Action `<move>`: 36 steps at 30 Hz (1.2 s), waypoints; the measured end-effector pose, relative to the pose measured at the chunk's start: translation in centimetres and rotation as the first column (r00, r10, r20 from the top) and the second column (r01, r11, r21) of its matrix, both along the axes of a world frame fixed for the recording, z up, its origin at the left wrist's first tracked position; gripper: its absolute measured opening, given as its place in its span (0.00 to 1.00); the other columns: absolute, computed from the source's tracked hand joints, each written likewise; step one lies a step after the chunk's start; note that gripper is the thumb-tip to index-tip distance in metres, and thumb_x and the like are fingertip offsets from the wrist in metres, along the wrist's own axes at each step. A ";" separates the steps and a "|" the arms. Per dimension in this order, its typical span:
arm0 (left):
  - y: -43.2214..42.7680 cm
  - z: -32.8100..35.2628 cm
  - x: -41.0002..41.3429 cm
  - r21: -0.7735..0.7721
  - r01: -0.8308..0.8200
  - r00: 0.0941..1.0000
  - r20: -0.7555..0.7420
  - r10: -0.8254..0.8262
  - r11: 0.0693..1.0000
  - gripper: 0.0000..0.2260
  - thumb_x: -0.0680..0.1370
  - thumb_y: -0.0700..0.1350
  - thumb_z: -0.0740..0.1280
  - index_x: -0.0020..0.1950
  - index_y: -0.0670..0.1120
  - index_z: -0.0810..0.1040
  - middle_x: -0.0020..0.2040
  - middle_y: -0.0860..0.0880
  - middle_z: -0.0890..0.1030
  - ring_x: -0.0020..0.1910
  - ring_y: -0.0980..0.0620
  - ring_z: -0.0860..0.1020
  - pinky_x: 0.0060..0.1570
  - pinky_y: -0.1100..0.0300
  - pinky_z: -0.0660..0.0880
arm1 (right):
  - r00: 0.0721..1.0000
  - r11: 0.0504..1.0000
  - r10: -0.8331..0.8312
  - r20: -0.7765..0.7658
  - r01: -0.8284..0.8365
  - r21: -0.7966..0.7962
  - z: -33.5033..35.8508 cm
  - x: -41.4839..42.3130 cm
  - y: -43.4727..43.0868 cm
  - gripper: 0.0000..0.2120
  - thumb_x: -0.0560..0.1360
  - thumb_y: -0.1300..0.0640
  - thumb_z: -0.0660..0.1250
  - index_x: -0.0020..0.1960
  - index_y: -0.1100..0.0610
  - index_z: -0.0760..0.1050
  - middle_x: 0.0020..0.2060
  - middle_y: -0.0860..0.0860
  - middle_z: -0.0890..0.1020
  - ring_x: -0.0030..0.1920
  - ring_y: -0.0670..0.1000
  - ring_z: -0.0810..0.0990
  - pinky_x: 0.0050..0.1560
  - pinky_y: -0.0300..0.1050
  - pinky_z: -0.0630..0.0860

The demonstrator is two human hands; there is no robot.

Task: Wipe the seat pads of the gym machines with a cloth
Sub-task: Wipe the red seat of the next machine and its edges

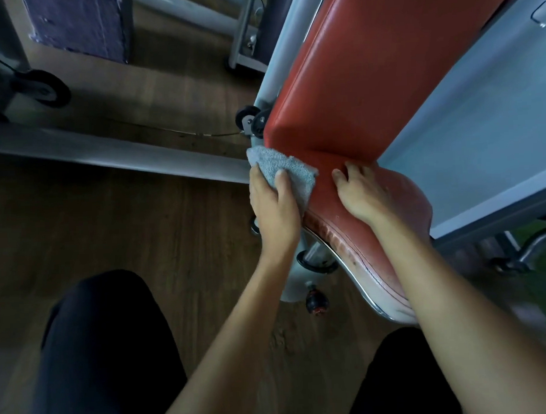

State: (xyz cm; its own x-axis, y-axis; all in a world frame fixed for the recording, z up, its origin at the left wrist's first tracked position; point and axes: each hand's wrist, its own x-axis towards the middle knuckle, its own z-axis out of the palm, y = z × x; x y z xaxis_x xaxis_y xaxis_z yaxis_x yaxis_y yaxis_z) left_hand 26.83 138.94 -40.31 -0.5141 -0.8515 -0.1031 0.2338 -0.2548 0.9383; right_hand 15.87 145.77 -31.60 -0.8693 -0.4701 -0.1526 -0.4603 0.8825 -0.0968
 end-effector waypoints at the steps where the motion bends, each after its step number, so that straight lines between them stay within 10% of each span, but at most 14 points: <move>1: -0.4 0.2 0.1 0.016 0.006 1.000 -0.016 -0.005 1.000 0.22 0.79 0.59 0.57 0.70 0.51 0.70 0.67 0.48 0.76 0.67 0.50 0.74 0.67 0.45 0.72 | 1.000 1.000 -0.002 -0.006 0.003 0.006 0.0 -0.1 0.0 0.27 0.83 0.41 0.46 0.79 0.52 0.56 0.79 0.54 0.57 0.78 0.58 0.54 0.76 0.63 0.49; 9: 0.4 2.1 2.1 0.000 -0.014 1.000 -0.014 0.014 1.000 0.06 0.82 0.53 0.58 0.53 0.64 0.72 0.54 0.55 0.80 0.53 0.57 0.79 0.54 0.57 0.77 | 1.000 0.999 0.018 -0.022 -0.018 0.028 -0.5 -0.2 -0.4 0.27 0.84 0.42 0.45 0.79 0.53 0.55 0.79 0.55 0.56 0.79 0.58 0.52 0.76 0.65 0.48; 15: -5.3 3.7 -0.8 0.233 0.135 0.991 -0.015 -0.136 0.963 0.13 0.82 0.48 0.59 0.58 0.43 0.79 0.49 0.46 0.82 0.50 0.47 0.81 0.53 0.52 0.78 | 1.000 1.000 -0.016 -0.011 0.016 0.021 -0.4 -0.8 -0.3 0.28 0.84 0.43 0.45 0.80 0.54 0.54 0.79 0.56 0.55 0.79 0.59 0.51 0.76 0.65 0.48; 20: 0.0 2.5 1.7 0.028 -0.014 0.999 -0.044 0.015 1.000 0.07 0.83 0.51 0.57 0.54 0.60 0.73 0.53 0.52 0.81 0.52 0.57 0.80 0.51 0.61 0.78 | 1.000 1.000 0.017 -0.024 -0.017 0.013 -0.7 -0.6 -0.5 0.28 0.83 0.42 0.45 0.79 0.54 0.55 0.79 0.56 0.56 0.78 0.59 0.53 0.75 0.65 0.50; 24: -4.0 3.7 -0.5 0.165 0.125 0.992 -0.001 -0.126 0.978 0.12 0.83 0.49 0.57 0.58 0.47 0.77 0.51 0.47 0.81 0.50 0.50 0.81 0.49 0.58 0.78 | 0.999 0.998 0.036 -0.011 -0.036 -0.045 -0.5 -1.4 -0.1 0.27 0.83 0.41 0.48 0.76 0.54 0.62 0.77 0.56 0.61 0.77 0.60 0.59 0.74 0.65 0.56; 30: -5.1 3.1 -1.2 0.131 0.142 0.985 0.083 -0.153 0.981 0.16 0.82 0.50 0.57 0.55 0.40 0.79 0.44 0.46 0.80 0.42 0.51 0.79 0.44 0.56 0.75 | 0.963 0.958 0.264 0.062 -0.255 -0.130 1.8 -0.1 4.1 0.24 0.82 0.42 0.57 0.76 0.47 0.65 0.77 0.48 0.63 0.77 0.49 0.59 0.76 0.45 0.53; 36: 0.6 3.5 -0.2 -0.038 -0.088 0.995 0.041 0.090 0.995 0.14 0.82 0.54 0.56 0.63 0.51 0.73 0.57 0.50 0.79 0.57 0.53 0.78 0.60 0.50 0.76 | 0.957 0.928 0.287 0.048 -0.266 -0.260 2.5 2.3 9.8 0.21 0.82 0.44 0.58 0.74 0.42 0.68 0.76 0.41 0.65 0.76 0.42 0.61 0.71 0.38 0.54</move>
State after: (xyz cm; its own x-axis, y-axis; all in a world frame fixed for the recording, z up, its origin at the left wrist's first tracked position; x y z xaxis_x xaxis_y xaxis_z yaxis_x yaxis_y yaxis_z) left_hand 26.60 139.57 -36.82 -0.4320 -0.8972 -0.0921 0.2135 -0.2009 0.9561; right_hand 18.19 155.55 -29.06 -0.6883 -0.7223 -0.0666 -0.6633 0.6639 -0.3453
